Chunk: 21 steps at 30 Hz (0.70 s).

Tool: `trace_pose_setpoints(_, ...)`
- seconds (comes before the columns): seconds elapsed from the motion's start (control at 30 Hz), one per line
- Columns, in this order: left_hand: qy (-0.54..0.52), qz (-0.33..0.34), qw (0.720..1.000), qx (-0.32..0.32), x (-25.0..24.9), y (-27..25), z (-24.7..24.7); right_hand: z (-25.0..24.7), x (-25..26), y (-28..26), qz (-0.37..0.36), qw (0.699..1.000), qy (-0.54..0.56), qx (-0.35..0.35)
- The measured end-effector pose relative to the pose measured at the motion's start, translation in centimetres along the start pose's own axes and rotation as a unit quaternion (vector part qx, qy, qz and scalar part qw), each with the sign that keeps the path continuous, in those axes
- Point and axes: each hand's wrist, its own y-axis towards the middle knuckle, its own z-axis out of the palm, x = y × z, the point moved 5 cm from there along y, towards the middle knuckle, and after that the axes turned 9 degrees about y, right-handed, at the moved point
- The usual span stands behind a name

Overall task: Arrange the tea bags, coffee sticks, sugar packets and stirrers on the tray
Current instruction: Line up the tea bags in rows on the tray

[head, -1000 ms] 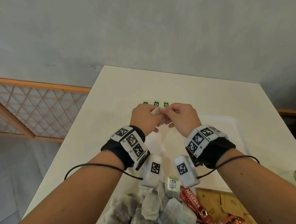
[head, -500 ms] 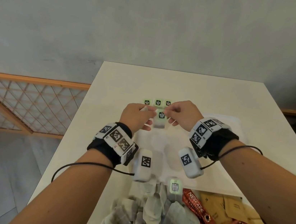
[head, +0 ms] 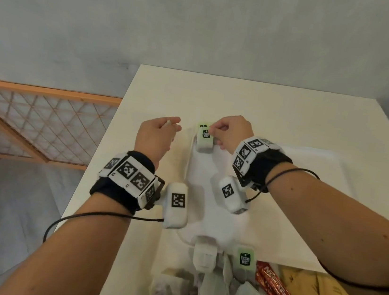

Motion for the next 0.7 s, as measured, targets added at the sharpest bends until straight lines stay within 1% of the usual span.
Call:
trace_pose_setpoints(0.1, -0.011, 0.004, 1.0, -0.007, 0.5, 0.4, -0.2, 0.3, 0.2, 0.6, -0.003, 1.0, 0.008, -0.013)
trace_pose_setpoints(0.27, -0.061, -0.017, 0.998, 0.013, 1.1, 0.1, 0.4, 0.2, 0.0, 0.9, 0.02, 0.999, 0.036, -0.024)
trace_pose_setpoints(0.4, -0.085, -0.021, 0.996, 0.022, 0.3, -0.8, 0.8, -1.0, 0.9, -0.5, -0.022, 0.999, 0.016, -0.047)
trace_pose_setpoints(0.47, -0.129, -0.034, 0.99, 0.037, -0.3, -1.3, 1.4, -1.3, 1.5, -1.8, -0.034, 0.998, 0.048, -0.024)
trace_pose_setpoints(0.5, -0.156, -0.044, 0.986, 0.044, -0.6, -1.5, 1.8, -1.4, 1.8, -2.7, -0.052, 0.997, 0.061, -0.006)
trace_pose_setpoints(0.6, -0.22, -0.079, 0.971, 0.053, -1.3, -2.4, 2.8, -1.8, 3.0, -5.5, -0.128, 0.989, 0.052, 0.06)
trace_pose_setpoints(0.7, -0.234, -0.098, 0.964, 0.077, -1.8, -3.3, 3.7, -2.2, 3.9, -7.5, -0.176, 0.978, 0.032, 0.106)
